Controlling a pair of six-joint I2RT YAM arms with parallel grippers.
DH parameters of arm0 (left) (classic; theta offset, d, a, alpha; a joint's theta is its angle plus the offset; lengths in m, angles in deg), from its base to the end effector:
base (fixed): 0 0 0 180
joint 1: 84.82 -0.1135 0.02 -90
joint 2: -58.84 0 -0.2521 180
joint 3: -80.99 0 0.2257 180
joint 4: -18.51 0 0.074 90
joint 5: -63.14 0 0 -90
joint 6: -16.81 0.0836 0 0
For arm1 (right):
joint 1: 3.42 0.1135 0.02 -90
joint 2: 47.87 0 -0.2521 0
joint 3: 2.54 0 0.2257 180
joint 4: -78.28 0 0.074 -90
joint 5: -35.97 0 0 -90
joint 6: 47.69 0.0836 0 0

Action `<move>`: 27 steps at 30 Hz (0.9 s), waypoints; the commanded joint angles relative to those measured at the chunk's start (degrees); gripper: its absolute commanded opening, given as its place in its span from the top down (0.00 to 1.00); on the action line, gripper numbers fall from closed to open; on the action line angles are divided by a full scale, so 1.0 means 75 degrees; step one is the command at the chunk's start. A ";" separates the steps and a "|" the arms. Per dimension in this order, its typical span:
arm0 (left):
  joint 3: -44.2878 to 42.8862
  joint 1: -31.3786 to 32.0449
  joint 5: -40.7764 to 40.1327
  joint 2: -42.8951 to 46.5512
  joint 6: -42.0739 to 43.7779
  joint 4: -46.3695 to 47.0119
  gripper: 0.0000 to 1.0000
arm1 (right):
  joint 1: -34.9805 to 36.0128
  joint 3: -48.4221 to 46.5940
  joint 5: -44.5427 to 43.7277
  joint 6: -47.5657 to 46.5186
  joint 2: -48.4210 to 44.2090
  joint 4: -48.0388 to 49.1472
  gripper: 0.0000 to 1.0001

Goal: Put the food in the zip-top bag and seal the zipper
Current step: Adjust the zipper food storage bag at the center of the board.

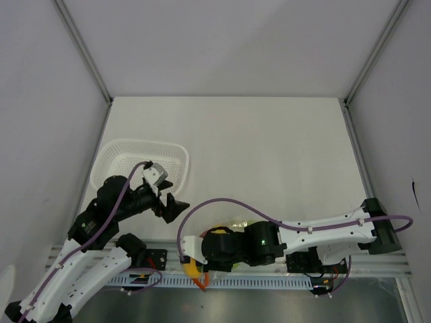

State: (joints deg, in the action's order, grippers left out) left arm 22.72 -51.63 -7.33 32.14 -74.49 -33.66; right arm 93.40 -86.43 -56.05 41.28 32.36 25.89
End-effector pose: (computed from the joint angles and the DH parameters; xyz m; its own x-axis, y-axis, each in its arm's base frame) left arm 0.0936 -0.0946 0.2912 -0.3120 0.1785 -0.9332 0.7709 0.6216 -0.1388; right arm -0.0335 0.3046 0.2579 0.1071 -0.7445 -0.6590 -0.9933 -0.1090 -0.0383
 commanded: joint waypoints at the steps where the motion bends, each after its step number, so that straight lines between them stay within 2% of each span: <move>1: -0.0017 -0.0089 0.0372 0.0219 0.0009 0.0259 0.01 | -0.0439 -0.0082 -0.0597 0.0103 -0.0571 0.0265 1.00; 9: 0.0276 -0.0101 0.0068 0.1192 -0.0097 0.1267 0.01 | -0.2452 0.0480 -0.0575 0.0700 -0.2151 0.0558 1.00; 13: 0.0042 -0.0089 0.0851 0.0878 0.0150 0.1139 0.01 | -0.3425 0.0761 -0.0247 0.0888 -0.2679 0.0547 1.00; 18: -0.0357 -0.0089 0.1683 -0.0013 0.0479 0.0717 0.00 | -0.3815 0.0984 0.0047 0.0982 -0.3021 0.0523 1.00; 22: -0.0322 -0.0089 0.1404 -0.0459 -0.0107 0.0974 0.01 | -0.3932 0.1066 -0.0164 0.1017 -0.3371 0.0278 1.00; 27: -0.0532 -0.0089 0.1298 -0.1405 -0.0880 0.1069 0.01 | -0.3991 0.1382 -0.0210 0.1064 -0.4379 0.0067 1.00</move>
State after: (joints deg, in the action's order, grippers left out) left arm 21.72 -51.85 1.87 25.43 -76.53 -27.45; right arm 63.87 -76.29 -56.62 48.34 3.90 26.81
